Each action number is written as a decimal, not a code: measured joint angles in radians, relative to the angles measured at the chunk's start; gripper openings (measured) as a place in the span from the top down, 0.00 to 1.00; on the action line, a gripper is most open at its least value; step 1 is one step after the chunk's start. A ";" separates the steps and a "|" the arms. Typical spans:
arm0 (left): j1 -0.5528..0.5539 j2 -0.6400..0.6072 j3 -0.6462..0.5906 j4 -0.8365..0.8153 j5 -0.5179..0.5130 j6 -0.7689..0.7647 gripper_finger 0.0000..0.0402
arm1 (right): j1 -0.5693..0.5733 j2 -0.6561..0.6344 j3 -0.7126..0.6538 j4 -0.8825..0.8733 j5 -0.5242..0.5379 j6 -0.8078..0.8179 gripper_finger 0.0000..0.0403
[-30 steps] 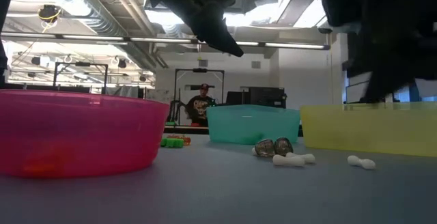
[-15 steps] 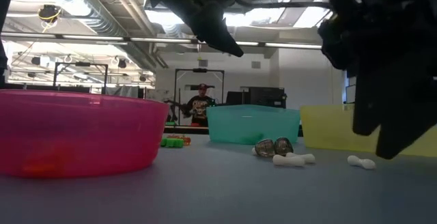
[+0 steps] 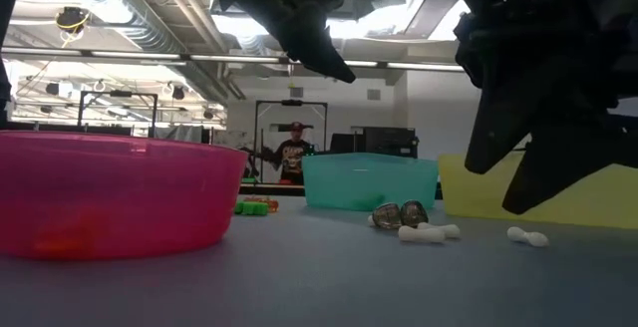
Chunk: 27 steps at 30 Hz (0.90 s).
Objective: Sort Halloween decoration
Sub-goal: Put the white bone toy into the yellow bin
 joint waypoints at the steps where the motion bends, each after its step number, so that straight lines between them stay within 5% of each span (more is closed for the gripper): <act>1: 0.000 0.000 0.000 0.000 0.000 0.000 0.64 | 0.000 0.000 0.000 0.000 0.000 0.000 0.41; 27: 0.000 0.000 0.000 0.000 0.000 0.000 0.64 | 0.000 0.063 0.006 -0.009 -0.028 -0.009 0.41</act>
